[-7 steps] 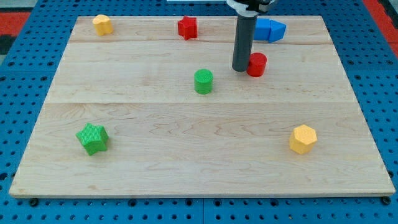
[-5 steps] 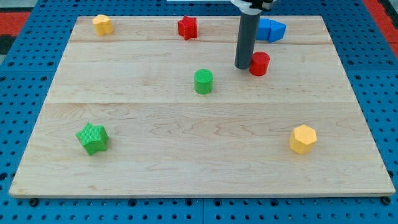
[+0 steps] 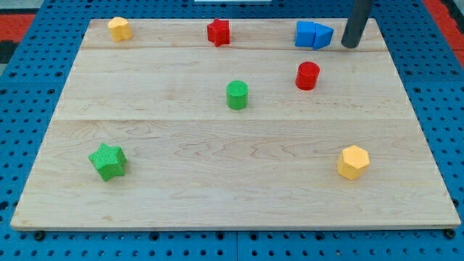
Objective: Push the blue cube towards the left side of the green circle
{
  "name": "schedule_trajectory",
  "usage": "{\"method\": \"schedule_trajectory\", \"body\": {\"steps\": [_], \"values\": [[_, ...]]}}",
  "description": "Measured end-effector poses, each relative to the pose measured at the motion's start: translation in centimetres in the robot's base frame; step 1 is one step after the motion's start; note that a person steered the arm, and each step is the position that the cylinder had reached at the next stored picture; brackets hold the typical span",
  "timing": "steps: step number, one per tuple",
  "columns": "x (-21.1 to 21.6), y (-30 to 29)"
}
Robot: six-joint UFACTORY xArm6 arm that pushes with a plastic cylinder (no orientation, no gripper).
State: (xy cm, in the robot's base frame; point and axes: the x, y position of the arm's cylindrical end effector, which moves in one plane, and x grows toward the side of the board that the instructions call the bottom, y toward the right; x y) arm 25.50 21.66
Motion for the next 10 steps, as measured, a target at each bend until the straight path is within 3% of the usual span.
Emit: {"method": "schedule_trajectory", "body": {"steps": [1, 3, 4, 5, 6, 9, 10], "values": [[-2.1, -2.2], [-0.7, -15.5], [-0.7, -16.4], [-4.4, -13.5], [-6.0, -15.3], [8.8, -27.0], [4.7, -21.8]]}}
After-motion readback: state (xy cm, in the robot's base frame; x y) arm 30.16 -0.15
